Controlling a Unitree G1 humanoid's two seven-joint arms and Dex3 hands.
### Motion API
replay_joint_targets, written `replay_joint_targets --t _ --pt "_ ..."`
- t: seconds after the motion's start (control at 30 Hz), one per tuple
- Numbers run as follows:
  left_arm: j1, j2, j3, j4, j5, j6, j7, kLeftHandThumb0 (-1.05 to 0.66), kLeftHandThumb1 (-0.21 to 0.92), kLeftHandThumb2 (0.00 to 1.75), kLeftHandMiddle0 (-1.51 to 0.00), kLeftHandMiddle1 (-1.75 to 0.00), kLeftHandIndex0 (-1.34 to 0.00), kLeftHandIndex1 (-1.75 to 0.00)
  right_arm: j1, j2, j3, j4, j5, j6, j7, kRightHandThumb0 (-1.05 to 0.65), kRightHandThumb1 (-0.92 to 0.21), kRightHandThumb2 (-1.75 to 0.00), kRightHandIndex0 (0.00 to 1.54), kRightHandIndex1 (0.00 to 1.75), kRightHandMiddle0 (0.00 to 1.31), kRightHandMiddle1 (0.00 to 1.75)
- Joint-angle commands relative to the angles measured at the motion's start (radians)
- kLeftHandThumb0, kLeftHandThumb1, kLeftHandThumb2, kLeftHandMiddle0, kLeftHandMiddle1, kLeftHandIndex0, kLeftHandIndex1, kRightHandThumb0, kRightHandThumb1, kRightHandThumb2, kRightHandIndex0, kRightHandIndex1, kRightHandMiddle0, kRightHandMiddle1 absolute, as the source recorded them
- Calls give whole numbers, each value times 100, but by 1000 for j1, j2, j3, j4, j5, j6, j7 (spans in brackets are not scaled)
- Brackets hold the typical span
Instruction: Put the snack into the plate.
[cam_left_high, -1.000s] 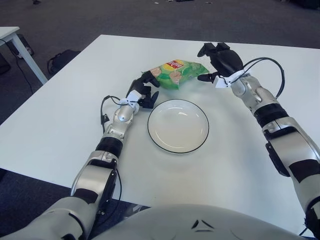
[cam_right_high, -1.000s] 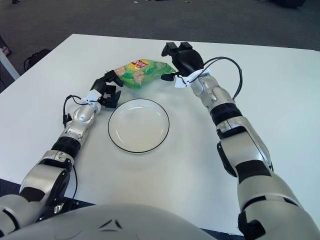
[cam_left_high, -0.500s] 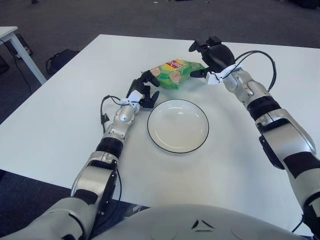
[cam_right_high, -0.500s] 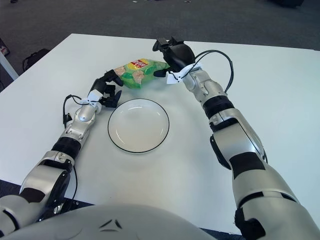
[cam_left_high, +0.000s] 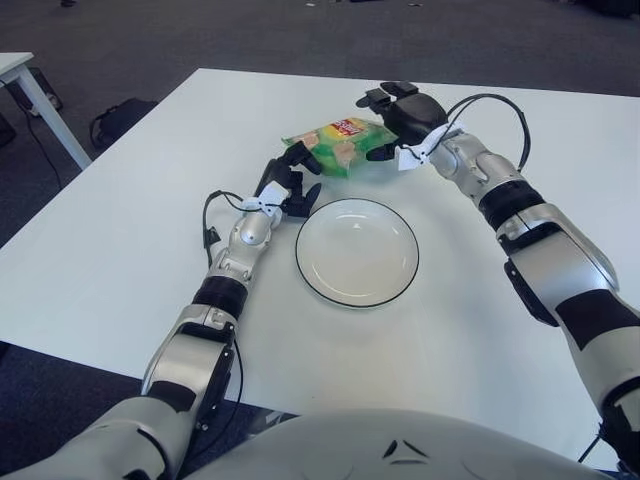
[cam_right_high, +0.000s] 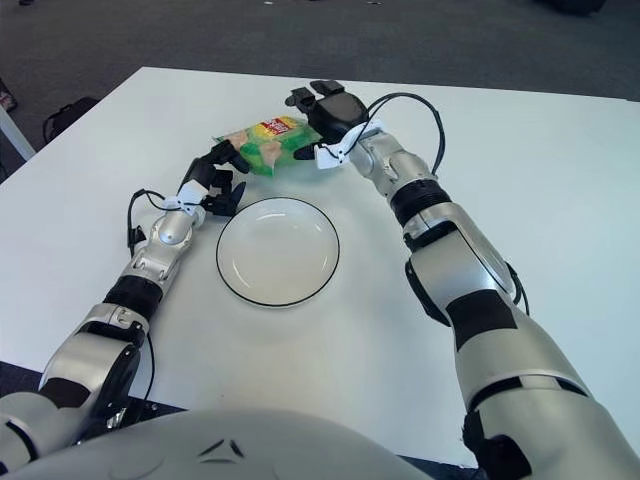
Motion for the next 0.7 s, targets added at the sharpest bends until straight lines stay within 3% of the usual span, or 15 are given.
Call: replay_joint_targets --t 0.0,0.13,0.23,0.5,0.67 --pt "150 -65 -36 56 8 22 20 -46 37 126 -122 -175 -57 -175 -60 43 29 76 -23 13 14 -103 -92 -39 0 0 0 30" --pt "157 -67 -41 41 18 30 30 -46 37 125 -122 -175 -57 -175 -89 100 56 181 -31 33 -5 -104 -92 -36 0 0 0 21" --pt "161 -68 -46 31 22 37 35 -46 37 125 -123 -175 -57 -175 -97 106 61 205 -27 24 -1 -105 -92 -35 0 0 0 19" --pt "174 -65 -56 11 32 31 40 -46 38 124 -123 -175 -56 -175 -102 113 55 241 -2 -2 109 -105 -92 -34 0 0 0 16" --pt "181 -66 -60 -2 33 31 43 -46 38 124 -123 -175 -56 -175 -103 144 61 278 -4 31 185 -105 -92 -31 0 0 0 11"
